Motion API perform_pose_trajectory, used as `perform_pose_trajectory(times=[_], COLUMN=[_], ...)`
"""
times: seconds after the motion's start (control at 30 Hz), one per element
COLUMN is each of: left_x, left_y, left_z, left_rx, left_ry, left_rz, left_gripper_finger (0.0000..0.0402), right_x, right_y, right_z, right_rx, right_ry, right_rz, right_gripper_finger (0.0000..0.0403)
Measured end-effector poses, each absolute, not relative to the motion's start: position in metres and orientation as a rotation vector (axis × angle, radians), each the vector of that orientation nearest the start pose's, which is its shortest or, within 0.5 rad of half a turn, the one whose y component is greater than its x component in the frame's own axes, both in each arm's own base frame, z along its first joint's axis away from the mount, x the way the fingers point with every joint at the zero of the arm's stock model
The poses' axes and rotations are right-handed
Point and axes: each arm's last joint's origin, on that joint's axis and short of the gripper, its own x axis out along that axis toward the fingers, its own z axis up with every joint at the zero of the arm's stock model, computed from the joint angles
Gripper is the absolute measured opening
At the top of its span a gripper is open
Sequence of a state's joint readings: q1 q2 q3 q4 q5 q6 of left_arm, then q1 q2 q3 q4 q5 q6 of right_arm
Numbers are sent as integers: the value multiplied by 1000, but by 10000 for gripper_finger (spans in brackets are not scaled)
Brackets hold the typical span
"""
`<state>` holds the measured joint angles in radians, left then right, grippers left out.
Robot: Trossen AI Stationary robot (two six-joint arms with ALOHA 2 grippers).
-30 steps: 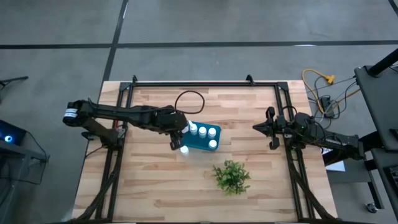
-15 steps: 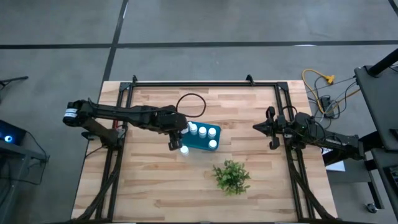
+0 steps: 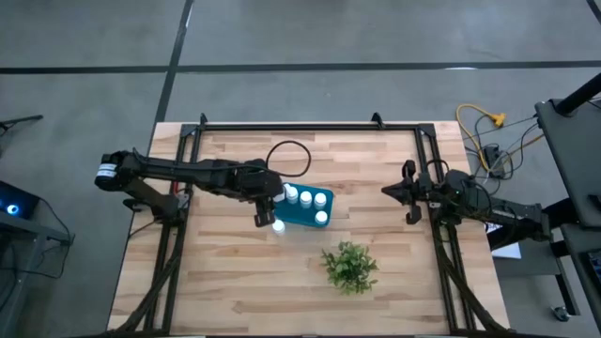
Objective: Pick and place pill bottles into a basket
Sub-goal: Put the white pill bottle in the blue bin
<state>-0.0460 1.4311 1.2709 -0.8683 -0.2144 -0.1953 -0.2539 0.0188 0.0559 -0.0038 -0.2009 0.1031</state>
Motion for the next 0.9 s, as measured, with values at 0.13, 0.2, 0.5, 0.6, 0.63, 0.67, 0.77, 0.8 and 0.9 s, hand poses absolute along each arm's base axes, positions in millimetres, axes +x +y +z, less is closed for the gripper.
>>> perform_pose_trajectory(times=[0.13, 0.2, 0.5, 0.6, 0.63, 0.67, 0.77, 0.8, 0.9], left_x=[286, 288, 297, 303, 304, 305, 310, 311, 314], left_y=[-7, -7, -3, -2, -2, -1, 0, 1, 2], left_z=[304, 305, 318, 325, 327, 328, 334, 336, 341], left_rx=[-19, -6, 56, 89, 102, 118, 156, 168, 207], left_ry=[988, 968, 830, 752, 735, 714, 640, 620, 568], left_rz=[236, 226, 194, 182, 178, 174, 168, 166, 162], left_gripper_finger=[156, 156, 155, 155, 155, 155, 155, 155, 155], right_x=[94, 96, 110, 118, 121, 125, 138, 144, 164], right_y=[-22, -23, -27, -29, -30, -31, -36, -38, -43], right_z=[184, 182, 198, 202, 202, 201, 205, 209, 224], right_rx=[86, 90, 45, 21, 19, 21, 24, 23, 26], right_ry=[-64, -48, -191, -229, -229, -219, -170, -163, -138], right_rz=[-151, -193, -205, -205, -206, -217, -251, -255, -259], right_gripper_finger=[11, 17, 76, 102, 112, 122, 155, 166, 197])
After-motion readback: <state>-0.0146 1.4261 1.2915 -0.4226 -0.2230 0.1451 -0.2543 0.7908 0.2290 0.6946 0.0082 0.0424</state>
